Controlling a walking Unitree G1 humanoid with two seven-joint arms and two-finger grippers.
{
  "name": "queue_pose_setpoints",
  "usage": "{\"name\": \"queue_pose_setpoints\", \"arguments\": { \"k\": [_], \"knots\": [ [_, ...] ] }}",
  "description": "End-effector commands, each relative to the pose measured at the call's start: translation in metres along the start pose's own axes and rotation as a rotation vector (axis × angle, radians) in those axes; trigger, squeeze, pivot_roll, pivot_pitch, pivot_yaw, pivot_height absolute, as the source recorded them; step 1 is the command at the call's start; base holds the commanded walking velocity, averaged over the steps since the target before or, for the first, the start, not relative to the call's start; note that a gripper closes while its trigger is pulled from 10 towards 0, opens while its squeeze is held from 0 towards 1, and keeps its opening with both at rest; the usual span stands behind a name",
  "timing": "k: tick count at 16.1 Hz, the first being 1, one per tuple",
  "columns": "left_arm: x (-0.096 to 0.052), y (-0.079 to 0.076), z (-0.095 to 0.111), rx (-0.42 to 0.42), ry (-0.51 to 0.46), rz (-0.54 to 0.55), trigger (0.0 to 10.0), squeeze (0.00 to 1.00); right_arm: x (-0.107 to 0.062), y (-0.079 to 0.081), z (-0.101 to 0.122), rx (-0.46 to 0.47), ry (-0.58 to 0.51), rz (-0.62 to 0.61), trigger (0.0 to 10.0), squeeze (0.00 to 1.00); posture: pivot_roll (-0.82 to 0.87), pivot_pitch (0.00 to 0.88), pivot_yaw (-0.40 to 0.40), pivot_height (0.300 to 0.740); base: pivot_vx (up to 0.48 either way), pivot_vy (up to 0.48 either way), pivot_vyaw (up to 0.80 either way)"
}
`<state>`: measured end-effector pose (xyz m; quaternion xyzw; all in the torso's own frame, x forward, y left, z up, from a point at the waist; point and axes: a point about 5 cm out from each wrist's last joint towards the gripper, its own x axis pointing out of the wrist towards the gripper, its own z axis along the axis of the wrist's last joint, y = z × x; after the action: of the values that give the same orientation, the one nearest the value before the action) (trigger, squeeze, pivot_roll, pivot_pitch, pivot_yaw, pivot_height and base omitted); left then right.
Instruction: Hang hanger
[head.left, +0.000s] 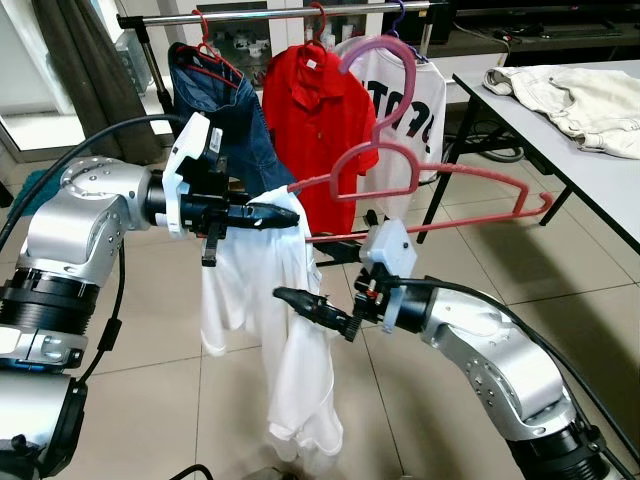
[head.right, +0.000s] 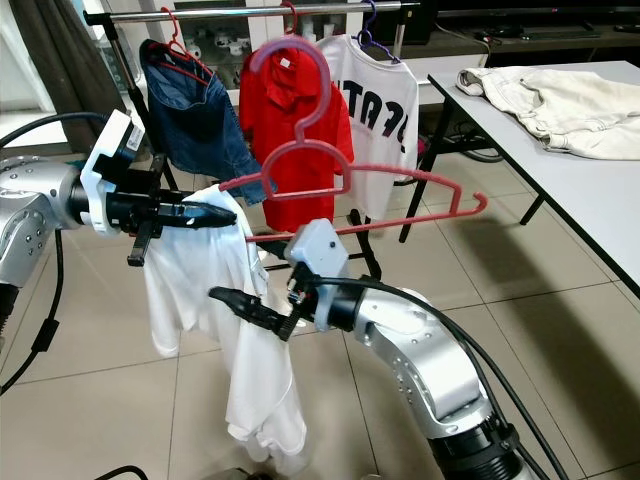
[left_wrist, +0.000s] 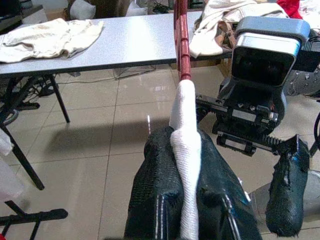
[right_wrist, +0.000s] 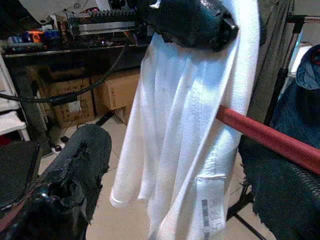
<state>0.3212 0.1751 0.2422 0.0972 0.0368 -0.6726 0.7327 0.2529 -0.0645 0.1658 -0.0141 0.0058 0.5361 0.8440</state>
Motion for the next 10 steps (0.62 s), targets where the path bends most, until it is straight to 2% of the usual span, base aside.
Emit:
{"name": "queue_pose_setpoints", "arguments": {
  "k": [1,7,10],
  "knots": [
    [-0.002,0.004,0.015,0.060,-0.028,0.018,0.0,0.00,0.003,-0.001,0.003,-0.006,-0.009,0.005,10.0,0.00,-0.12,0.000,0.052,0.740,0.000,0.000,0.00],
    [0.002,0.012,0.020,0.085,-0.026,0.077,0.0,0.00,0.009,0.008,0.000,-0.011,0.008,0.102,10.0,0.00,-0.12,0.000,0.051,0.740,0.000,0.000,0.00],
    [0.005,0.015,0.028,0.094,-0.038,0.083,0.0,0.00,0.020,0.002,-0.009,-0.020,0.057,0.151,10.0,0.00,-0.11,0.000,0.053,0.740,0.000,0.000,0.00]
  ]
}}
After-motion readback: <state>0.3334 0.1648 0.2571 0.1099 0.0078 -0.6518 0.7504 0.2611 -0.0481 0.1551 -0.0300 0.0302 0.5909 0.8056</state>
